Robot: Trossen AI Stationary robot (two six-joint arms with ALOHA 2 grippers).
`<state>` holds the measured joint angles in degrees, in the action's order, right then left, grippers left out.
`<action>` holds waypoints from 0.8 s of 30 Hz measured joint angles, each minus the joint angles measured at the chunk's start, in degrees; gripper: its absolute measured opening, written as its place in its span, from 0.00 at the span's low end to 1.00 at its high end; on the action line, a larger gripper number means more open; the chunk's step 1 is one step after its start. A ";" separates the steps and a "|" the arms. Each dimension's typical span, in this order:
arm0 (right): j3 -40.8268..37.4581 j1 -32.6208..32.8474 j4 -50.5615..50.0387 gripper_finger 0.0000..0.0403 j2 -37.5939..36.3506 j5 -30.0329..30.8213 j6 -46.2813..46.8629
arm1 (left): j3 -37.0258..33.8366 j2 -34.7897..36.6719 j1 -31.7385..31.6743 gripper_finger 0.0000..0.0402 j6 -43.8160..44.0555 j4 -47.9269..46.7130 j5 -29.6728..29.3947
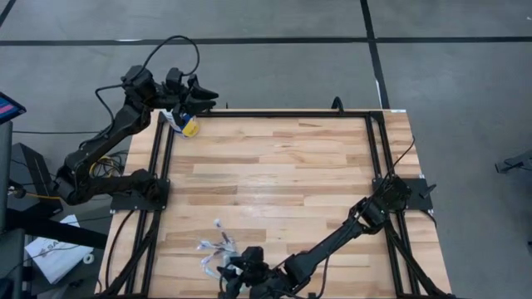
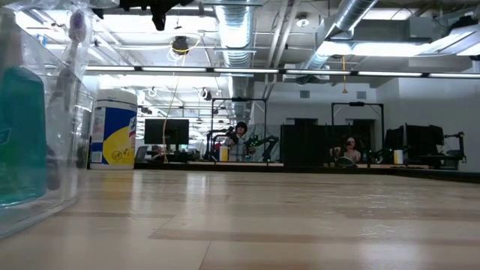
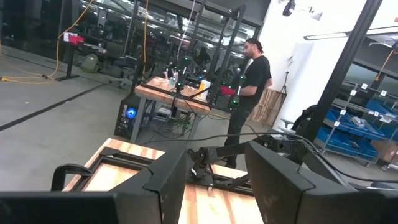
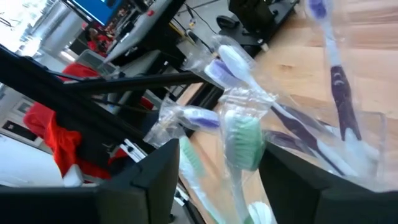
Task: Pick & Place toothbrushing station
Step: Put the green toothbrush into the transparent organizer, then return to Home Position
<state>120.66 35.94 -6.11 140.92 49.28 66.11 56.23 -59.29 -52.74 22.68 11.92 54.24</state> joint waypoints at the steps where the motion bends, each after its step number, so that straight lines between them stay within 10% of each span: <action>1: 0.00 0.00 0.41 0.51 0.00 0.03 -0.10 | 0.00 0.00 0.24 0.40 0.00 0.02 0.00; 24: 7.77 -0.07 1.68 0.44 -0.39 7.88 -15.05 | 0.00 0.00 1.03 0.40 0.61 0.06 0.00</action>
<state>128.43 35.88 -4.43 140.53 57.16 51.06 56.23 -59.29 -51.70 23.29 11.98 54.24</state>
